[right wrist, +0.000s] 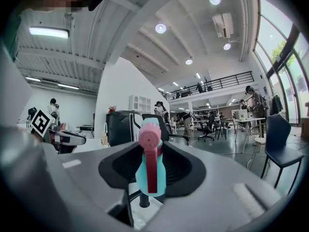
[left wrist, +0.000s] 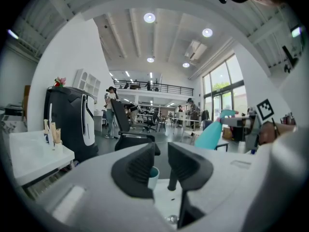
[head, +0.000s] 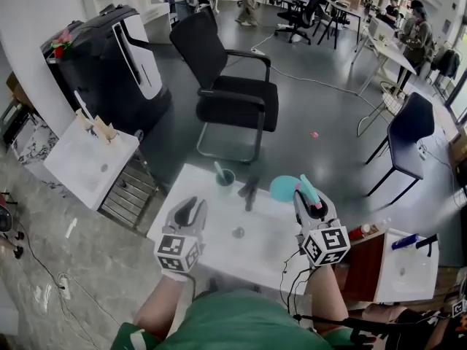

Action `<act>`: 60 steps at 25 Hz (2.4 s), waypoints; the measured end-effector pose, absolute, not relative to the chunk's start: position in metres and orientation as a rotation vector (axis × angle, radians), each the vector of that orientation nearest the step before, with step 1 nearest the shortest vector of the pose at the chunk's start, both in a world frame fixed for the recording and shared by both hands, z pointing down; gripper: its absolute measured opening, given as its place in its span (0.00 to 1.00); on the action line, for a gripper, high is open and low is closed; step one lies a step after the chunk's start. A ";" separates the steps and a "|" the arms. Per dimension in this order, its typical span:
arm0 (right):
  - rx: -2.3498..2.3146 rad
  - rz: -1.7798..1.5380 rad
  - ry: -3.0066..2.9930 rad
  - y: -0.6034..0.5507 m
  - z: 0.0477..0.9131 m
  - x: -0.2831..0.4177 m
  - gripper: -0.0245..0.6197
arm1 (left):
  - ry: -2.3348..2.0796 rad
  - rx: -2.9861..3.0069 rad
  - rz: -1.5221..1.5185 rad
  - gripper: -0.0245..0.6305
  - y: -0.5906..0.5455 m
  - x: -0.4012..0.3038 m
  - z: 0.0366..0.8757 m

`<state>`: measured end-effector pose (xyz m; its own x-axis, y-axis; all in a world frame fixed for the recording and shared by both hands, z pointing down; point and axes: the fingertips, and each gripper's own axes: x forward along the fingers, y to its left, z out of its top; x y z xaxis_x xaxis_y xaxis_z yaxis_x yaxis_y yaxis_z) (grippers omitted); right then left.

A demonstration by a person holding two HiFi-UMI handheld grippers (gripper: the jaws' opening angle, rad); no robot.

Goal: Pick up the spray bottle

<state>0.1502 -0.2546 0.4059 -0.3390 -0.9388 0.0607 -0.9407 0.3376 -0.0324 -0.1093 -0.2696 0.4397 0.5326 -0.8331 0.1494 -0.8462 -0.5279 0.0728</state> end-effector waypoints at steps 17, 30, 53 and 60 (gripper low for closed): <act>1.856 -0.006 -2.533 -0.249 0.370 0.169 0.24 | -1.391 2.706 0.072 0.18 -0.290 -0.087 0.414; 1.878 0.011 -2.498 -0.254 0.379 0.173 0.24 | -1.372 2.691 0.076 0.18 -0.301 -0.089 0.425; 1.882 0.026 -2.512 -0.257 0.381 0.176 0.24 | -1.363 2.682 0.100 0.17 -0.305 -0.085 0.429; 1.874 0.023 -2.516 -0.259 0.384 0.180 0.24 | -1.365 2.678 0.115 0.17 -0.306 -0.080 0.432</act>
<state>0.1804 -0.2588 0.3838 -0.2864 -0.9580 0.0122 -0.9581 0.2863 -0.0095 -0.0803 -0.3061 0.4320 0.5871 -0.7993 0.1282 -0.8095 -0.5811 0.0843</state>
